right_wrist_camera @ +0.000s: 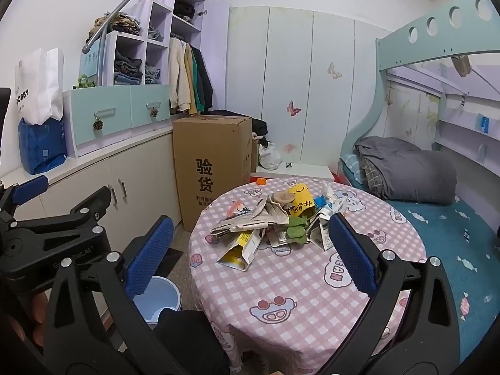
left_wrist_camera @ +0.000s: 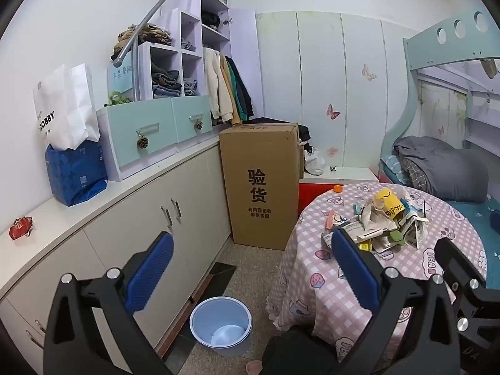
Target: Collect trash
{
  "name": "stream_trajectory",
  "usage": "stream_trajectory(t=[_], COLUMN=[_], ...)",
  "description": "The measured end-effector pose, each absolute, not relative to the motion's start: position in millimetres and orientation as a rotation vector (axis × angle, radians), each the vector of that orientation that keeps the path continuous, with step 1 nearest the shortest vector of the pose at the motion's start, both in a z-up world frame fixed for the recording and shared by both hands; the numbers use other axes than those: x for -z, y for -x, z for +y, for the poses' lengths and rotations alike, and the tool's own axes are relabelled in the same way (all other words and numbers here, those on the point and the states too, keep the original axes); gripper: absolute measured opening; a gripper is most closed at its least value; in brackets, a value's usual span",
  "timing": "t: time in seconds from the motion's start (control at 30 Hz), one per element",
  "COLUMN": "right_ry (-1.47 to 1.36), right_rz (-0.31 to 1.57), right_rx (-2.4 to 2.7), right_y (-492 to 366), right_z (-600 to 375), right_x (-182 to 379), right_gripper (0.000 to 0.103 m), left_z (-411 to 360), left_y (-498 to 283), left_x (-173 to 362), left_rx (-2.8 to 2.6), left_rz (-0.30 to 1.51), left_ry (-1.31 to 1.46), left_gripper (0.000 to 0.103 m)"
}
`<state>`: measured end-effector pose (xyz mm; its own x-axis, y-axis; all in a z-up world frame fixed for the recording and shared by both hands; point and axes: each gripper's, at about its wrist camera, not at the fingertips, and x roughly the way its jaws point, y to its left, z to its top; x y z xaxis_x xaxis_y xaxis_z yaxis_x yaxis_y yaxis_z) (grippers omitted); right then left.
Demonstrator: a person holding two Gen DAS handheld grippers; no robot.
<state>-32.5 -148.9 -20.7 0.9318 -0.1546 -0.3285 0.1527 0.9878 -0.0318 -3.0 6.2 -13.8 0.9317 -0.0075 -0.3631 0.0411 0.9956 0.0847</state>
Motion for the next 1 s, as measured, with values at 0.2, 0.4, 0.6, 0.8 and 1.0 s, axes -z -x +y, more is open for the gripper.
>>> stream_trajectory(t=[0.2,0.4,0.6,0.8,1.0], right_ry=[0.003,0.002,0.003,0.003,0.005], right_rz=[0.342,0.348,0.351,0.352,0.355], right_rx=[0.157,0.153,0.154,0.153,0.149], right_y=[31,28,28,28,29], right_z=[-150,-150,-150,-150,-148], right_x=[25,28,28,28,31], right_gripper=[0.097,0.097,0.097,0.097,0.097], left_z=[0,0,1,1,1], left_y=[-8,-10,-10,-10,-10], left_x=[16,14,14,15,15], left_rx=[0.020,0.020,0.020,0.019,0.019], left_rz=[0.396,0.406,0.409,0.409,0.411], left_ry=[-0.098,-0.100,-0.100,-0.102,-0.101], left_gripper=[0.099,0.099,0.099,0.099,0.099])
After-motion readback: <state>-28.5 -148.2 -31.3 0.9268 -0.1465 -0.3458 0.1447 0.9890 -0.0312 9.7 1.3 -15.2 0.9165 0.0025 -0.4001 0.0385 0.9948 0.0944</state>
